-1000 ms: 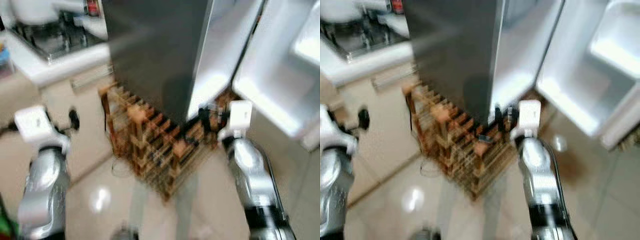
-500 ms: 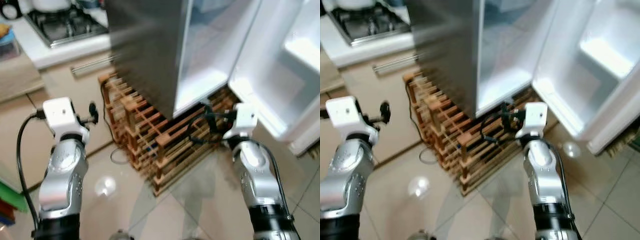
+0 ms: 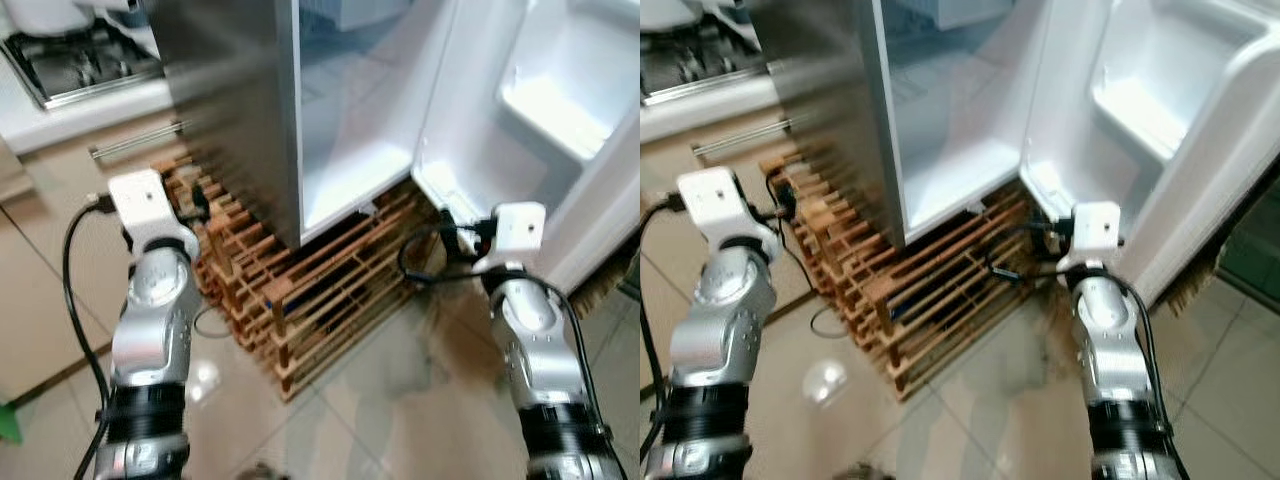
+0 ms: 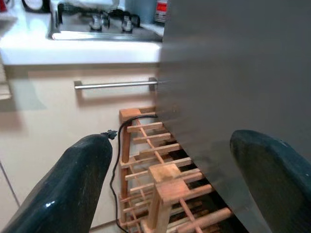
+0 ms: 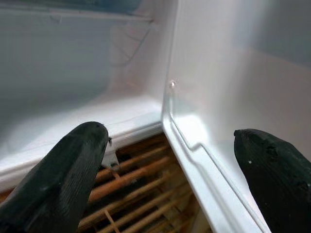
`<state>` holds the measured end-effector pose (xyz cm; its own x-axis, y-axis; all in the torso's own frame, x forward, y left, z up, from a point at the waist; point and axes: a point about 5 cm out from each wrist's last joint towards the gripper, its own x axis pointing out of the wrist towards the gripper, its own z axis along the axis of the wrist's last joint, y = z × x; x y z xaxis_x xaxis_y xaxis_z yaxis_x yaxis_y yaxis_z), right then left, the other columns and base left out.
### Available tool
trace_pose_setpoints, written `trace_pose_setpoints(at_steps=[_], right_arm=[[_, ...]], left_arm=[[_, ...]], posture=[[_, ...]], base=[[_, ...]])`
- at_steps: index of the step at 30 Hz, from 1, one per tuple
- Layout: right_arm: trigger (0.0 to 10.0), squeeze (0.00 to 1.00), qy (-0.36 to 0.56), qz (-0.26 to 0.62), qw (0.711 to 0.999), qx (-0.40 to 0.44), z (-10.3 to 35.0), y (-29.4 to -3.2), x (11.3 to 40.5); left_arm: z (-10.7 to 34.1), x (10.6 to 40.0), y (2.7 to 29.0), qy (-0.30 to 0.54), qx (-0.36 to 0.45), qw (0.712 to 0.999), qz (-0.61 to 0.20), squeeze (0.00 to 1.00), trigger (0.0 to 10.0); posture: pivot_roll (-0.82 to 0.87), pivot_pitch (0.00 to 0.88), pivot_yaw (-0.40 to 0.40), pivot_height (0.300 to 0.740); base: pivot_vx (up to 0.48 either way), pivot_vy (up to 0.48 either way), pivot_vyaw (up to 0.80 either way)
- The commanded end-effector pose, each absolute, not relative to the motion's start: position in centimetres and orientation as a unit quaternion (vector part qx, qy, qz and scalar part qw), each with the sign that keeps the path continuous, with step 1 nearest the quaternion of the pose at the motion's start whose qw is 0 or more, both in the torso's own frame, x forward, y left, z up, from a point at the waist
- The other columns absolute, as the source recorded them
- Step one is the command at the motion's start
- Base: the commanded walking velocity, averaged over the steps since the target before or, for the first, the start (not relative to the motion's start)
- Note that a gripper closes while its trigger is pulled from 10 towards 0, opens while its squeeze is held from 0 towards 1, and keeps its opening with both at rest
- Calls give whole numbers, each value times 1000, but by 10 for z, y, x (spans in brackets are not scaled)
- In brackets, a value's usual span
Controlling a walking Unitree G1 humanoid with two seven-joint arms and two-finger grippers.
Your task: Restocking fridge
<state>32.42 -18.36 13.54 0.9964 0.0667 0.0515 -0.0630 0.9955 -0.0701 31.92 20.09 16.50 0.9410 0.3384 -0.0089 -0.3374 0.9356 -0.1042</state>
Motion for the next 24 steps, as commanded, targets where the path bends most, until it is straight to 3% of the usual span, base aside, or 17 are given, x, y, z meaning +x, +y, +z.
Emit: trace_pose_setpoints(at_steps=[1, 7, 13, 15, 19, 24], right_arm=[[10000, 0, -24, 22, 999, -35, 133, -194, 322], [10000, 0, -24, 2, 999, -48, 135, -212, 326], [10000, 0, -20, -42, 995, -88, 142, -249, 327], [10000, 0, -17, -101, 986, -135, 149, -281, 327], [10000, 0, -21, -169, 971, -165, 161, -310, 326], [10000, 0, -47, -173, 970, -163, 173, -308, 329]], left_arm=[[169, 322, 195, -13, -50, 984, 168, 0, 10000], [165, 323, 192, -10, -57, 985, 162, 0, 10000], [165, 324, 189, -10, -58, 987, 150, 0, 10000], [163, 325, 185, -6, -60, 988, 141, 0, 10000], [163, 327, 182, -3, -60, 989, 134, 0, 10000], [163, 329, 179, -3, -60, 990, 125, 0, 10000]], posture=[[-124, 31, 6, 740], [-125, 32, 7, 740], [-130, 41, 16, 740], [-135, 43, 25, 740], [-139, 43, 28, 740], [-142, 41, 30, 740]], base=[[0, 0, 0], [0, 0, 0], [0, 0, 0], [0, 0, 0], [0, 0, 0], [0, 0, 0]])
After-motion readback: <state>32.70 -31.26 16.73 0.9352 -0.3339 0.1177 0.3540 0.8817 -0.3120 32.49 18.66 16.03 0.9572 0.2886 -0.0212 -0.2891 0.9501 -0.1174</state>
